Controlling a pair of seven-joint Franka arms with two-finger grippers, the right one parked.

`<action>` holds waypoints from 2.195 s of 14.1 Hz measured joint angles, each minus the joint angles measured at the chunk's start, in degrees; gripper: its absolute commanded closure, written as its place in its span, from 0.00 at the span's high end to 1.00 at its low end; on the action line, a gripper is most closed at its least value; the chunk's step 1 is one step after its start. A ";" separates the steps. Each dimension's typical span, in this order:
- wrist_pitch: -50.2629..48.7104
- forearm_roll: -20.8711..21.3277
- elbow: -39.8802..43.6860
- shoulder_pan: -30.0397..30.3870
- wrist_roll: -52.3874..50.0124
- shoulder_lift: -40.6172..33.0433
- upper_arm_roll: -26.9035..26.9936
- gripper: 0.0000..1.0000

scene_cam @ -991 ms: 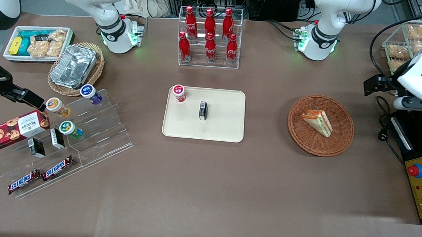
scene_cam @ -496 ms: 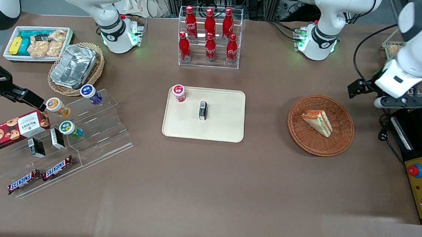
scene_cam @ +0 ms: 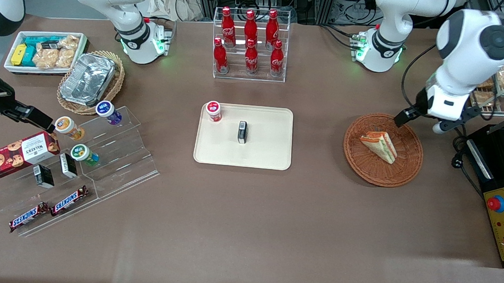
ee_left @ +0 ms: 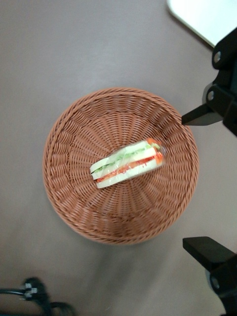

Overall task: Place sandwich from basket to tray
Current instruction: 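Lower the open left gripper around the wrapped sandwich in the basket, then close the left gripper on the sandwich and lift it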

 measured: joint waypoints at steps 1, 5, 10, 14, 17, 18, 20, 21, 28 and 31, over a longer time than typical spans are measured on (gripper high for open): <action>1.78 0.00 -1.03 -0.04 -4.19 0.80 -0.38 1.00; 8.07 0.02 -2.07 -0.05 -14.35 6.51 -0.50 1.00; 16.48 0.85 -2.93 -0.09 -18.74 12.84 -0.50 1.00; 24.68 2.48 -6.66 -0.32 -21.76 15.87 -0.50 1.00; 25.46 2.93 -7.03 -1.08 -23.22 16.40 -0.51 1.00; 25.47 3.16 -7.04 -1.40 -23.45 16.51 -0.52 1.00; 25.47 4.49 -7.12 -1.67 -24.26 16.71 -0.52 0.71; 25.47 5.39 -7.14 -1.69 -24.86 16.82 -0.52 0.50; 25.70 6.69 -6.58 -1.69 -26.38 16.81 -0.51 0.02; 19.05 7.21 -3.59 -1.69 -25.94 14.59 -0.45 0.00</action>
